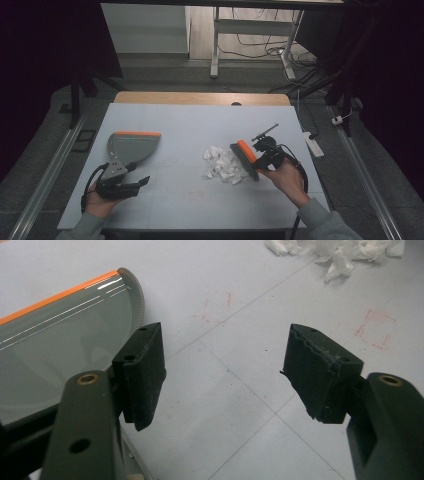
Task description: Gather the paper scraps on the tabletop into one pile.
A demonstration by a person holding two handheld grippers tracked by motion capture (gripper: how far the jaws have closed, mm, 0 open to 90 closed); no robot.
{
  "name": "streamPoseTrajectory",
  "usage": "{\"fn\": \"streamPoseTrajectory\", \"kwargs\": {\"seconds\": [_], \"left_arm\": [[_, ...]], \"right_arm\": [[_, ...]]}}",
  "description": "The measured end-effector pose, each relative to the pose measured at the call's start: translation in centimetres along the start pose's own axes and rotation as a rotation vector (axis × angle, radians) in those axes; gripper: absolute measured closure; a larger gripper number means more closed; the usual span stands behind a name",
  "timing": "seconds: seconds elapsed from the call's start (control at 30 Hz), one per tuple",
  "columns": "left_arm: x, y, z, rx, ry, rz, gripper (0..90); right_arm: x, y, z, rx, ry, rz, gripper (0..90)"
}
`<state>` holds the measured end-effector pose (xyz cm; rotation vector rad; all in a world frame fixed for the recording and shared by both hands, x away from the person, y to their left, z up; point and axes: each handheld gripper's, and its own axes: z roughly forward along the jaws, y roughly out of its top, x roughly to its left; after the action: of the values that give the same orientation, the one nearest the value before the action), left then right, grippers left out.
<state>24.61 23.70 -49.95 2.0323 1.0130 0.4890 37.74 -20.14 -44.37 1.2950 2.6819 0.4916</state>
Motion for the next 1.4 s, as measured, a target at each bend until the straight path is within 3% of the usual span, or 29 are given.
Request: {"fn": "streamPoseTrajectory", "kwargs": {"seconds": [0.1, 0.2, 0.37, 0.47, 0.8, 1.4], "left_arm": [[0.0, 0.0, 0.0, 0.001, 0.001, -0.002, 33.7], [0.0, 0.0, 0.1, 0.004, 0.001, 0.000, 33.8], [-0.1, 0.0, 0.3, 0.010, 0.001, 0.004, 33.8], [-0.2, 0.1, 0.4, 0.013, 0.001, 0.004, 33.7], [-0.2, 0.1, 0.6, 0.019, 0.002, 0.006, 33.8], [0.3, 1.0, 1.7, 0.040, -0.011, 0.007, 33.6]], "right_arm": [[0.4, 0.4, 0.0, -0.038, 0.046, -0.004, 70.6], [0.3, 0.4, -0.7, -0.088, 0.059, 0.000, 70.6], [-1.0, -0.6, -2.4, -0.183, 0.068, 0.022, 70.6], [-1.9, -1.3, -3.0, -0.211, 0.072, 0.041, 70.6], [-3.2, -3.4, -3.3, -0.260, 0.067, 0.034, 70.6], [-5.2, -8.4, -3.3, -0.313, -0.007, 0.009, 70.6]]}}
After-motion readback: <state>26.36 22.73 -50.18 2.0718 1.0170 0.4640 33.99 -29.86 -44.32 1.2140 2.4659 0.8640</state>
